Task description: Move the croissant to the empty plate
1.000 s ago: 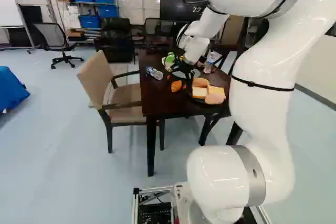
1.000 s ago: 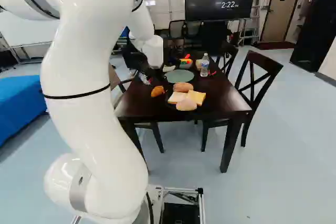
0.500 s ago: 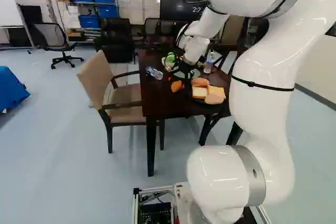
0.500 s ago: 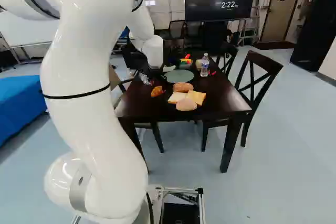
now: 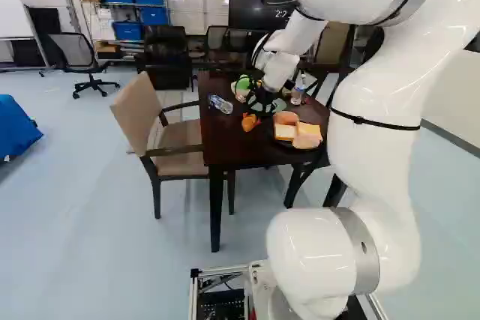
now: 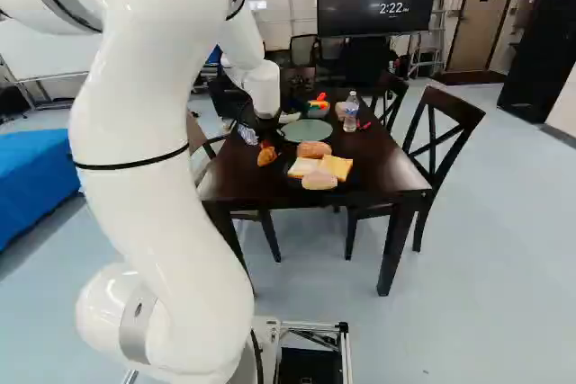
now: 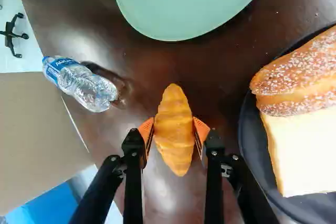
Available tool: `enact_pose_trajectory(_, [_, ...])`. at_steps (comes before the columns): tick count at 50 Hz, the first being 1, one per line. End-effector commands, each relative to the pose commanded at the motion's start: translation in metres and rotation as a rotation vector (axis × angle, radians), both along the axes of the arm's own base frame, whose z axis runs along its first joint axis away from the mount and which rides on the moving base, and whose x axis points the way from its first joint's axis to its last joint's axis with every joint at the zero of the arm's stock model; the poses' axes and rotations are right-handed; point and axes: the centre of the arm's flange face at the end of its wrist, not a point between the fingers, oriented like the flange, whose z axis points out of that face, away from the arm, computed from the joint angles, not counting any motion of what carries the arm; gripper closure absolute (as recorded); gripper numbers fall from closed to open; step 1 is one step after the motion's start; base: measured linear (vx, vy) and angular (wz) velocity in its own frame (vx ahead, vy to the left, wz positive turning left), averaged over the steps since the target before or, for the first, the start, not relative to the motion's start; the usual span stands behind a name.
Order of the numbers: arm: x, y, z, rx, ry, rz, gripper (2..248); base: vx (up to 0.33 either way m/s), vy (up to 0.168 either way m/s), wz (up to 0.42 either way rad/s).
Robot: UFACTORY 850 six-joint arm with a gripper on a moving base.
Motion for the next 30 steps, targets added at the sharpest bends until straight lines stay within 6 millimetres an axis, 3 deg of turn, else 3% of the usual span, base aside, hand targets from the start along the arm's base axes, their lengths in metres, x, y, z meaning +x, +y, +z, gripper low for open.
enact_pose_trajectory(17, [0.0, 0.0, 0.0, 0.0, 0.0, 0.0, 127, 0.0, 0.0, 0.0])
enact_pose_trajectory(18, [0.0, 0.0, 0.0, 0.0, 0.0, 0.0, 139, 0.0, 0.0, 0.0])
enact_pose_trajectory(30, [0.0, 0.0, 0.0, 0.0, 0.0, 0.0, 144, 0.0, 0.0, 0.0])
